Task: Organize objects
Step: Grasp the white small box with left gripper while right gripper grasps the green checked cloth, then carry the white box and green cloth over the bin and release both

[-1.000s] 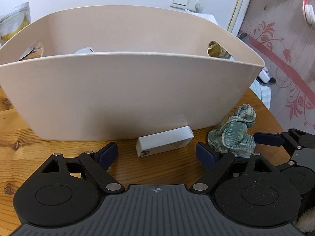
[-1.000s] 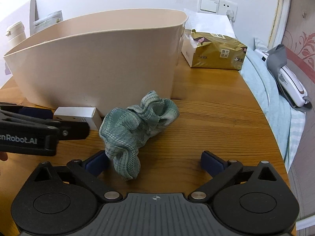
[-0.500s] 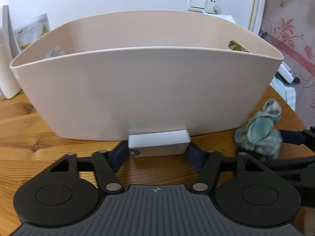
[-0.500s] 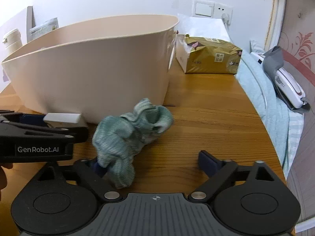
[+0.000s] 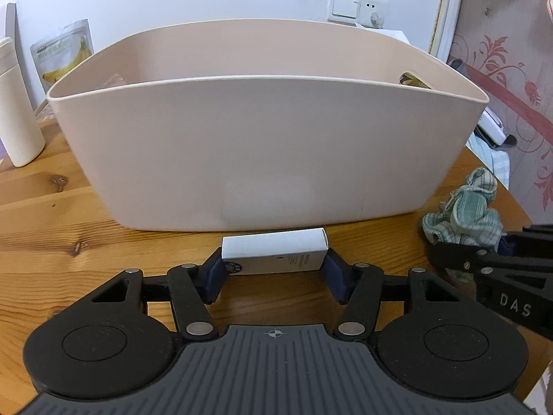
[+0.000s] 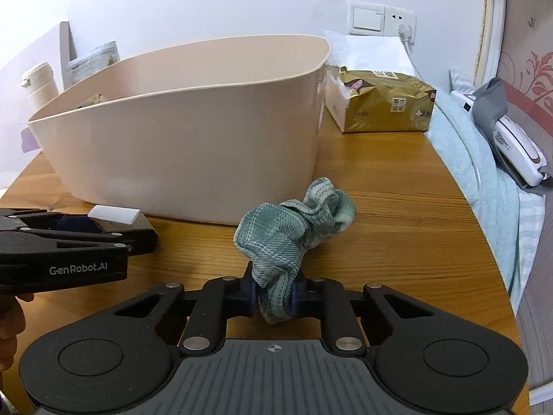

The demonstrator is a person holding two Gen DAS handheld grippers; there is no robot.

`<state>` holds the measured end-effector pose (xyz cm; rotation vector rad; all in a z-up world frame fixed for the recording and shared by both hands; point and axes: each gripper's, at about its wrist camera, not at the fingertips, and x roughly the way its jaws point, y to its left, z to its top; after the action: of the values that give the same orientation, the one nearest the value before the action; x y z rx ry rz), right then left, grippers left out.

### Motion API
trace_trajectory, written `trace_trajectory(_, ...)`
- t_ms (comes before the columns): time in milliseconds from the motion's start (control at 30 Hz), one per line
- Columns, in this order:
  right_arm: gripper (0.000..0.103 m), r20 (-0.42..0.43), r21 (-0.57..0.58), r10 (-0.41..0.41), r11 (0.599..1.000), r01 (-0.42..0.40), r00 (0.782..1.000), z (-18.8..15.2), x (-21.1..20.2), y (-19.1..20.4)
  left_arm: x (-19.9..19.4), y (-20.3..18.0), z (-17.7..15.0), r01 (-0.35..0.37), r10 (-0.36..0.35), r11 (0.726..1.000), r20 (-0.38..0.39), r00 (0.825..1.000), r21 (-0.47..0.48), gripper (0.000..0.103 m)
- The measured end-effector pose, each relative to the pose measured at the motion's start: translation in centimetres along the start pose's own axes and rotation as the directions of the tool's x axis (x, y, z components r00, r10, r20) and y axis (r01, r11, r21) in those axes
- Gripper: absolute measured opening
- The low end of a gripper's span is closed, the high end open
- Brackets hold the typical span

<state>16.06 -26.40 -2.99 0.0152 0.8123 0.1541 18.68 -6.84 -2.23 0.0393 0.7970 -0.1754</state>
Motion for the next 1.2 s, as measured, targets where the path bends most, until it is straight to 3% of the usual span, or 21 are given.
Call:
trace_trajectory(433,0.016,0.059,-0.067,0.014,0.998,-0.010,0.998,0.5,-3.8,2.8,-3.9,1.1,-0.1,-0.017,0.015,1.000,0.071,0.997,0.022,0.059)
trace_trajectory(733,0.016,0.088,-0.077,0.011,0.997,-0.004,0.996,0.7,-6.1,3.8,-6.6,2.7,0.4,0.012,-0.011,1.000,0.122,0.993,-0.009,0.059)
trace_trajectory(1200,0.016,0.256,-0.081,-0.007,0.996,0.028,0.967,4.0,-10.3,4.4,-10.2,4.6,4.2,0.013,-0.010,1.000,0.231,0.973,-0.013,0.059)
